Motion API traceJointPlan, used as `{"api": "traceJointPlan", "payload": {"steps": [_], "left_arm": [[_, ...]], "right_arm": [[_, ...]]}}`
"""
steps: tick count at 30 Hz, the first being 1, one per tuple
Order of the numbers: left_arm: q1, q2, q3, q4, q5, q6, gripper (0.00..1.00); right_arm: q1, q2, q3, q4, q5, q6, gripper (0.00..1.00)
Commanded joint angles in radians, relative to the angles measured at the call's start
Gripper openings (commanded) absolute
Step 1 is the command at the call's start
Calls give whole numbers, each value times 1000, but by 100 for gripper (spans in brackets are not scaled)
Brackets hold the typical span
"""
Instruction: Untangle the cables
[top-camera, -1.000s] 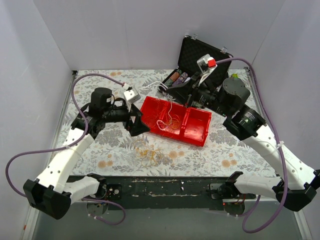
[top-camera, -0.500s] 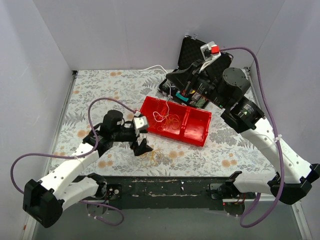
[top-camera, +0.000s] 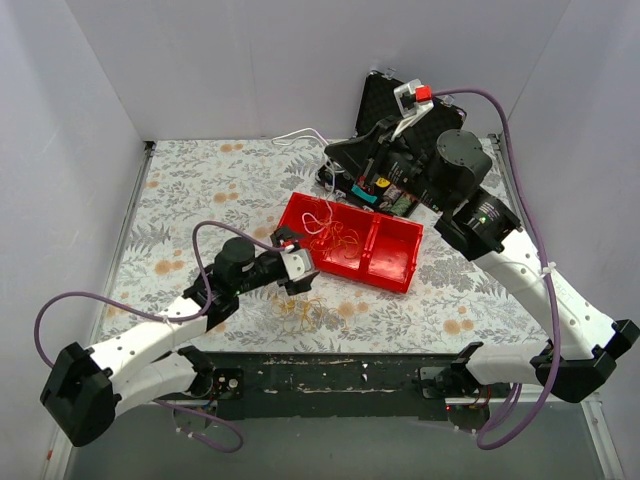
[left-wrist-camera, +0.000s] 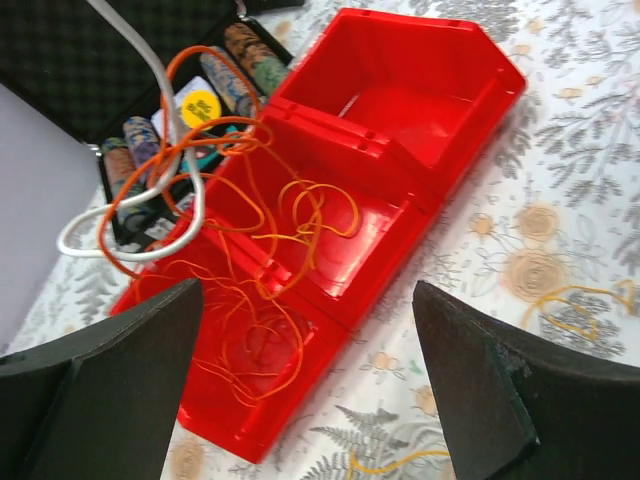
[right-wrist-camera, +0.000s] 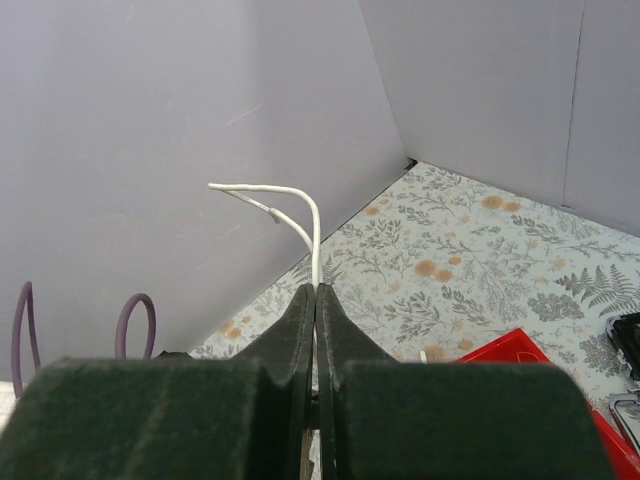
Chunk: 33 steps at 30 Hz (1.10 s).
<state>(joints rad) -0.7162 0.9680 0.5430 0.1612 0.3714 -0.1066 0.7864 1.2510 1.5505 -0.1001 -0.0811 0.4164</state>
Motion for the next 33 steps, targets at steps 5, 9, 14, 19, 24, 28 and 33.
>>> {"api": "traceJointPlan", "payload": {"steps": [5, 9, 14, 19, 24, 28, 33], "left_arm": [[-25, 75, -25, 170, -121, 96, 83], [-40, 104, 0, 129, -71, 82, 70], [-65, 103, 11, 70, -5, 82, 39], [-65, 81, 18, 60, -80, 79, 0], [-25, 52, 17, 89, -283, -9, 0], [104, 66, 57, -24, -358, -212, 0], [222, 72, 20, -89, -459, -324, 0]], "right_arm": [[2, -25, 48, 71, -29, 38, 1], [2, -28, 43, 73, -29, 45, 1], [2, -35, 39, 76, -26, 48, 1], [2, -39, 25, 50, -2, 29, 1], [4, -58, -23, 1, 117, -50, 1], [1, -84, -41, -15, 216, -125, 1], [1, -94, 14, -44, 311, -197, 1]]}}
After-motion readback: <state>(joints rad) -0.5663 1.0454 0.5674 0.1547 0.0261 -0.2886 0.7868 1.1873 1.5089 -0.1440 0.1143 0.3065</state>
